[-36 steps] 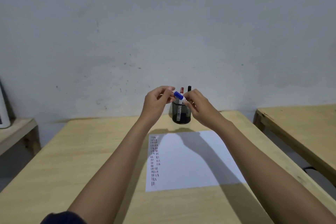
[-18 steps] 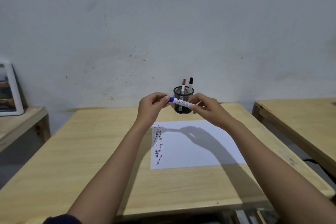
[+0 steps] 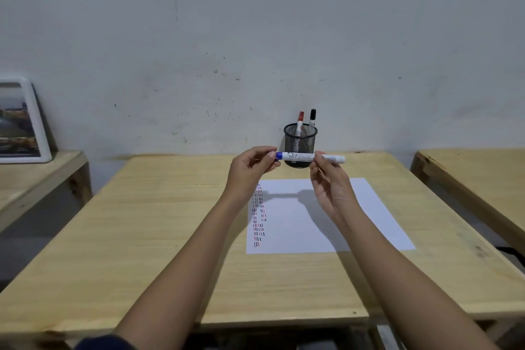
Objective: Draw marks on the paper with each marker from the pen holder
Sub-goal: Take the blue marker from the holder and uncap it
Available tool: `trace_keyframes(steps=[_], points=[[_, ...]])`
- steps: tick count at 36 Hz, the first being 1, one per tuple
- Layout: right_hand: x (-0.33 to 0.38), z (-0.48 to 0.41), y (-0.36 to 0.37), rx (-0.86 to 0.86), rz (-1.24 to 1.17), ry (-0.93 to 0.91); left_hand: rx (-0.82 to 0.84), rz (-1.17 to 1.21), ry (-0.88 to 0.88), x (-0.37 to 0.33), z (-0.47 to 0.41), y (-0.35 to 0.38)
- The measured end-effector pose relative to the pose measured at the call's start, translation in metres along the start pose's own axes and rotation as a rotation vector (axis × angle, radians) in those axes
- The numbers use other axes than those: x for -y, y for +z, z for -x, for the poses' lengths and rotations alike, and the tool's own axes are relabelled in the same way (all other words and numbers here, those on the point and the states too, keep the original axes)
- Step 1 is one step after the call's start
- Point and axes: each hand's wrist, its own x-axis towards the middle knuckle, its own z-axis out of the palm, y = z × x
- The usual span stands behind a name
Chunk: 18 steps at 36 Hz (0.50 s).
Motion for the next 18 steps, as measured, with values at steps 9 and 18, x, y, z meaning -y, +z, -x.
trace_keyframes(steps=[9,18], points=[[-0.017,-0.007,0.007,0.074,0.205,-0.033,0.046,-0.155,-0.018,0.011,-0.001,-0.013],[-0.001,-0.018,-0.008,0.013,0.039,-0.109,-0.023,-0.231,-0.097,0.012,-0.003,-0.056]])
